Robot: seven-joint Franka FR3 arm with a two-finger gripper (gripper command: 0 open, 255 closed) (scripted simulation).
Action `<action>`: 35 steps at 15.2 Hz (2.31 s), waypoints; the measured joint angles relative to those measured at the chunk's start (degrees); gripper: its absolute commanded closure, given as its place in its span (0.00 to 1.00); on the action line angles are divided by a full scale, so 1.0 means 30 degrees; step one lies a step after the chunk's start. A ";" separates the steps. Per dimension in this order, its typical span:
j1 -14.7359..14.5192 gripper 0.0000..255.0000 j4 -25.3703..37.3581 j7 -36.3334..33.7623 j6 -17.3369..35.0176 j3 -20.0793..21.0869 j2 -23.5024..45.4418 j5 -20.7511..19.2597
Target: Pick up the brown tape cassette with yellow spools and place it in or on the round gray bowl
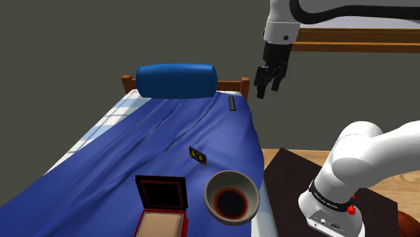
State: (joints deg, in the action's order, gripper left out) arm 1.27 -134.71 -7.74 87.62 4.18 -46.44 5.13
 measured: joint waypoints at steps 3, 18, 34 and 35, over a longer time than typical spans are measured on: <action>-0.0107 0.00 -0.0244 -0.0147 0.0727 0.0301 0.0477 0.0160; -0.1082 0.00 -0.1398 -0.2105 0.9573 0.3983 0.7870 0.0954; -0.1426 0.00 0.0792 -0.5211 1.5676 0.6033 1.6393 -0.2078; -0.1434 0.00 0.0721 -0.5290 1.5934 0.6024 1.6595 -0.2194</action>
State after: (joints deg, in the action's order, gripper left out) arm -3.03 -132.54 -23.61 135.42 22.25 3.34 -1.45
